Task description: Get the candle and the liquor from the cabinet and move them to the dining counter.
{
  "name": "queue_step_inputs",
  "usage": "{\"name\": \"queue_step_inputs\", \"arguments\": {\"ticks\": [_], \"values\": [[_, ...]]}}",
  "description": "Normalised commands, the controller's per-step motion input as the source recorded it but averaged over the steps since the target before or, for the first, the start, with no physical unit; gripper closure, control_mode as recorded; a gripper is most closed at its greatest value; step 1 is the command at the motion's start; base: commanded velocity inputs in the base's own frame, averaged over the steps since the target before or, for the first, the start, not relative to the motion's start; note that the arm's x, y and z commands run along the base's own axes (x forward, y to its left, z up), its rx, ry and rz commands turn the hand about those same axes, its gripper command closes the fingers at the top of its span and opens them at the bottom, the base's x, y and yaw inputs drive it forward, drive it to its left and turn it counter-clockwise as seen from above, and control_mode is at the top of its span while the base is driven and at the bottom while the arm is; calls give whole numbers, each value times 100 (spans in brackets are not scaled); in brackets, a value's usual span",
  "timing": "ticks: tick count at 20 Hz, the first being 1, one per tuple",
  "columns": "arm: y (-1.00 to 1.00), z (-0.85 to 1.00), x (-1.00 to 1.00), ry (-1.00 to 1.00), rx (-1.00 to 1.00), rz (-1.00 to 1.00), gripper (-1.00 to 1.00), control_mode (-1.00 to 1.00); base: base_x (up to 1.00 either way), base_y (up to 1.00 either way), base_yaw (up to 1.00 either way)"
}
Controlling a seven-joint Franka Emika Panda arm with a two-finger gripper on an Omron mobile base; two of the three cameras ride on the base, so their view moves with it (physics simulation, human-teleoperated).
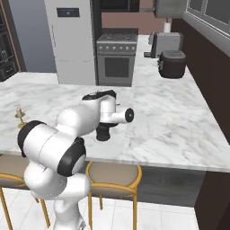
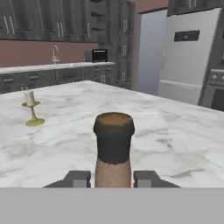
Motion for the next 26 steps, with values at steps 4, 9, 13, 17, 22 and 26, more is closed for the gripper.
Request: {"name": "queue_step_inputs", "arguments": {"ticks": [4,9,13,17,22,26], "values": [[0,-33,47,0,0,0,100,-100,0,0,0],[-1,-27,50,0,0,0,100,-100,0,0,0],[-1,-27,45,0,0,0,100,-100,0,0,0],[-6,-15,49,0,1,0,100,-100,0,0,0],[-20,-1,30,0,5,0,100,-100,0,0,0],[-19,0,0,-2,1,1,100,-100,0,0,0]]}}
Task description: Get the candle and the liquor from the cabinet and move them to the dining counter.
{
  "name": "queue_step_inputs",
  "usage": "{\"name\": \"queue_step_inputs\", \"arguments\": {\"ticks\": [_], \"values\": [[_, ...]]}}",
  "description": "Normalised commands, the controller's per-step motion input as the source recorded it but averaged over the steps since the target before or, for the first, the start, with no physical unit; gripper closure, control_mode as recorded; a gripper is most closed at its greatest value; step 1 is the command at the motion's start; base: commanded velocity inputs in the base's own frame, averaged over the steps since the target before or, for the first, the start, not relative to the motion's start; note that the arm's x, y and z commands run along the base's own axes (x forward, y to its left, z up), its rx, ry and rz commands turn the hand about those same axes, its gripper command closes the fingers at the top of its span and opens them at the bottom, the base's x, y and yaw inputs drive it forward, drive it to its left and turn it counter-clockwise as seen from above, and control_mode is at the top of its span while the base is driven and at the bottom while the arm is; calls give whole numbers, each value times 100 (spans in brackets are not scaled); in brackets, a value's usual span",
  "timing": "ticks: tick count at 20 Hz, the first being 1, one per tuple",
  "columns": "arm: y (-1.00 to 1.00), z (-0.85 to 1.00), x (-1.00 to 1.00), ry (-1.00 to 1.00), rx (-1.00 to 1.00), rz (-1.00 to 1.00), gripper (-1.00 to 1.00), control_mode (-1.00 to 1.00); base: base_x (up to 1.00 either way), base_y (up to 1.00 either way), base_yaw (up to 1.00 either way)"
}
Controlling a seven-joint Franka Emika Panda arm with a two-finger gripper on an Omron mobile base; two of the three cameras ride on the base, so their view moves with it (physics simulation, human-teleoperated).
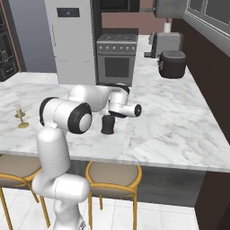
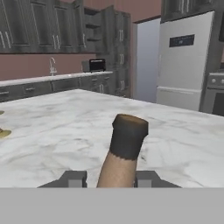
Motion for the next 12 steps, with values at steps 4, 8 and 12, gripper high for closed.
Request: {"name": "queue_step_inputs", "arguments": {"ticks": [4,8,12], "values": [[-5,-5,0,-4,0,1,100,-100,0,0,0],[0,-12,0,-8,0,0,100,-100,0,0,0],[3,-21,-2,-3,0,0,100,-100,0,0,0]]}}
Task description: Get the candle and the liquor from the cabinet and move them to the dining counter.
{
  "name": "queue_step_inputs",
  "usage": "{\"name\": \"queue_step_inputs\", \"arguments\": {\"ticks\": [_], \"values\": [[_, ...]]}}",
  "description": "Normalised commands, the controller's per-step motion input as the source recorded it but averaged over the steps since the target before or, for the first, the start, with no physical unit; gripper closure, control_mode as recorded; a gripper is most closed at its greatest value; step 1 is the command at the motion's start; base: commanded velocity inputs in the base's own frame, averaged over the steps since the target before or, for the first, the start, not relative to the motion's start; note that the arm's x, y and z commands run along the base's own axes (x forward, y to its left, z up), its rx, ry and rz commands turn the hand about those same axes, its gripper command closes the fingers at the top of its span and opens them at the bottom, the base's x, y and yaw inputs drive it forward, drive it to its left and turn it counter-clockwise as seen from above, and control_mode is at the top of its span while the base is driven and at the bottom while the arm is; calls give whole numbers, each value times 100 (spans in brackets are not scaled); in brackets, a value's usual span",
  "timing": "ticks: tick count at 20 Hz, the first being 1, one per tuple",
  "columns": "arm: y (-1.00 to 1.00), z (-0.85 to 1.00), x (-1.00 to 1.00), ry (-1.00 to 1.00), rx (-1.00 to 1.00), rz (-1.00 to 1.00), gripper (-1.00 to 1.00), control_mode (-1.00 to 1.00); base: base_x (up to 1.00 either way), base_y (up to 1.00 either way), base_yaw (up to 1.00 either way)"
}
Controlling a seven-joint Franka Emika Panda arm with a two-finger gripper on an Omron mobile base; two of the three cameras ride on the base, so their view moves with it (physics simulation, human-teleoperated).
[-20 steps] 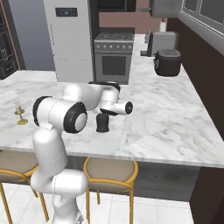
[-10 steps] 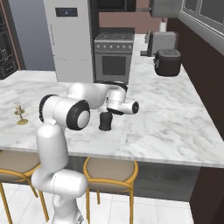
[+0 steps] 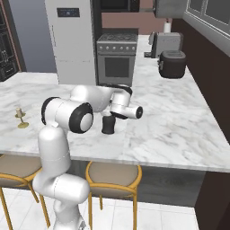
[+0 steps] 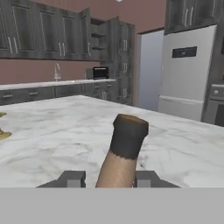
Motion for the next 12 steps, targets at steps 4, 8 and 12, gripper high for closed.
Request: {"name": "queue_step_inputs", "arguments": {"ticks": [4,8,12], "values": [[5,-15,-1,0,0,0,100,-100,0,0,0],[0,-9,-3,0,0,0,100,-100,0,0,0],[0,-4,0,0,0,0,100,-100,0,0,0]]}}
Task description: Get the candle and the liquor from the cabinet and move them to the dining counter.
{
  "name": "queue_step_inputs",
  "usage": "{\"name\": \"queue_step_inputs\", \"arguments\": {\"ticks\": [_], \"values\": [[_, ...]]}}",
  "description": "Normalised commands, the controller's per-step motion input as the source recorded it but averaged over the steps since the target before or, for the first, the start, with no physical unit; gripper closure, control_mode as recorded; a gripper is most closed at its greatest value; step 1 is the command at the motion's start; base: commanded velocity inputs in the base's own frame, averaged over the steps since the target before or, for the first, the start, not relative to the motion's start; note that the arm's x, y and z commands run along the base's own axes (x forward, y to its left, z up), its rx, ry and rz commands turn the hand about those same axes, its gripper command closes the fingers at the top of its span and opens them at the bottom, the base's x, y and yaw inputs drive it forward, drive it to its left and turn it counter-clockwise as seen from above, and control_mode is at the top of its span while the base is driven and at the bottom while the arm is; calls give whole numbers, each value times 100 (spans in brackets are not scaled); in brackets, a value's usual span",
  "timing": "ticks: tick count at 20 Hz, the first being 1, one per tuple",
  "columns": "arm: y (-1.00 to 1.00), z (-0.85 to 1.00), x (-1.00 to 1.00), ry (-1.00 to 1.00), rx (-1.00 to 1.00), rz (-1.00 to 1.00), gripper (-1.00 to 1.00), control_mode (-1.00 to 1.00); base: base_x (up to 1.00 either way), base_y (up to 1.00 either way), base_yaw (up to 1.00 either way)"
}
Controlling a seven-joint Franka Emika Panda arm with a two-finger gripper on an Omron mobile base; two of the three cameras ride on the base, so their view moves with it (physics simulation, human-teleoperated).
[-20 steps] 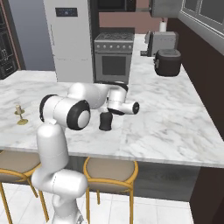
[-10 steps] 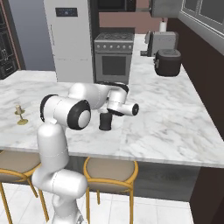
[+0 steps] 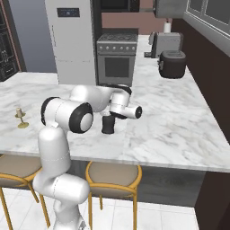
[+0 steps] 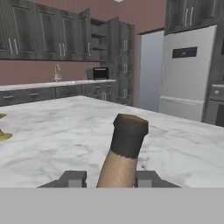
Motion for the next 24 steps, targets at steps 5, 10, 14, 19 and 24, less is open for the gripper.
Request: {"name": "queue_step_inputs", "arguments": {"ticks": [5,10,14,19,24], "values": [[0,-1,0,0,0,0,-100,-100,0,0,0],[0,0,-1,0,0,0,-100,-100,0,0,0],[0,0,-12,0,0,0,-100,-100,0,0,0],[0,0,-23,0,0,0,-100,-100,0,0,0],[0,0,-20,0,0,0,-100,-100,0,0,0]]}}
